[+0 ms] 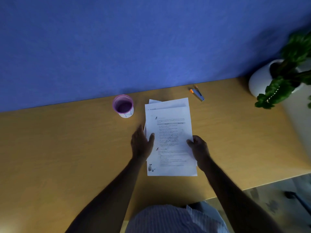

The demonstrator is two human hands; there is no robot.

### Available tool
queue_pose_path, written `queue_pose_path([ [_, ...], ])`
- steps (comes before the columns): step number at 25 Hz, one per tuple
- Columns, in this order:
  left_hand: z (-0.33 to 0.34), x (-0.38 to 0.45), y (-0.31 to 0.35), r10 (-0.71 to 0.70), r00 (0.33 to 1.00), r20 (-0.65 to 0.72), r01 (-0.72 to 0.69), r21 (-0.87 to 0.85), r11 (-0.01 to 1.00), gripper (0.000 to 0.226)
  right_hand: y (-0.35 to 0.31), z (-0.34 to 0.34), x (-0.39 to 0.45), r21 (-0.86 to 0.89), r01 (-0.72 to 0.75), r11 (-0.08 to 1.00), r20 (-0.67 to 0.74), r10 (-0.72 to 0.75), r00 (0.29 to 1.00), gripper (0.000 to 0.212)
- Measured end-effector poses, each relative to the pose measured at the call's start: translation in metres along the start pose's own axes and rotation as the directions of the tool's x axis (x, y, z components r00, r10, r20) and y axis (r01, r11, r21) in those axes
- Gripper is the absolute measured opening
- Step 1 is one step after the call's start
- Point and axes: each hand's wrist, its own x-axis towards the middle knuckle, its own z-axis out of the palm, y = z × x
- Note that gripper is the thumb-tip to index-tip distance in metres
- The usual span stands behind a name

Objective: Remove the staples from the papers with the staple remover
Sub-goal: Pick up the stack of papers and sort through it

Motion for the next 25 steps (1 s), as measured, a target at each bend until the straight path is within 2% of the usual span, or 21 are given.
queue_pose_path([
  [2, -0.01, 0.015, 0.013, -0.16, 0.986, 0.047, 0.166, -0.206, 0.964, 0.073, 0.004, -0.01, -0.006, 0.009, 0.008, 1.0, 0.015, -0.008, 1.0, 0.012],
  [3, -0.016, 0.022, 0.018, -0.212, 0.972, 0.103, 0.235, -0.362, 0.902, 0.072, 0.006, -0.014, -0.008, 0.014, 0.007, 1.0, 0.029, -0.007, 1.0, 0.012],
  [4, -0.02, 0.028, 0.023, -0.228, 0.958, 0.174, 0.286, -0.501, 0.817, 0.067, 0.009, -0.019, -0.009, 0.02, 0.01, 1.0, 0.051, -0.011, 0.999, 0.011],
  [6, -0.028, 0.029, 0.036, -0.184, 0.941, 0.285, 0.329, -0.628, 0.706, 0.044, 0.013, -0.028, -0.007, 0.05, 0.013, 0.999, 0.098, -0.018, 0.995, 0.01],
  [8, -0.028, 0.025, 0.046, -0.174, 0.942, 0.286, 0.326, -0.661, 0.676, 0.03, 0.016, -0.037, -0.002, 0.082, 0.0, 0.997, 0.128, -0.01, 0.992, 0.011],
  [11, -0.021, 0.012, 0.058, -0.178, 0.94, 0.29, 0.339, -0.739, 0.582, 0.032, 0.021, -0.049, 0.007, 0.061, 0.006, 0.998, 0.162, -0.016, 0.987, 0.015],
  [14, -0.015, -0.001, 0.072, -0.146, 0.94, 0.307, 0.338, -0.789, 0.513, 0.043, 0.019, -0.057, 0.013, -0.043, 0.063, 0.997, 0.157, -0.056, 0.986, 0.045],
  [17, -0.014, -0.019, 0.096, -0.115, 0.95, 0.289, 0.308, -0.827, 0.47, 0.039, 0.006, -0.059, 0.01, -0.258, 0.211, 0.943, 0.087, -0.195, 0.977, 0.079],
  [19, -0.012, -0.031, 0.113, -0.058, 0.96, 0.274, 0.269, -0.841, 0.469, 0.035, -0.011, -0.056, 0.002, -0.312, 0.367, 0.876, 0.095, -0.355, 0.93, 0.081],
  [22, -0.009, -0.047, 0.146, -0.034, 0.965, 0.26, 0.246, -0.852, 0.463, 0.023, -0.04, -0.043, -0.016, -0.152, 0.519, 0.841, 0.182, -0.493, 0.851, 0.077],
  [25, -0.006, -0.058, 0.172, -0.072, 0.96, 0.27, 0.276, -0.879, 0.388, 0.026, -0.054, -0.031, -0.03, -0.033, 0.552, 0.833, 0.243, -0.529, 0.813, 0.078],
])
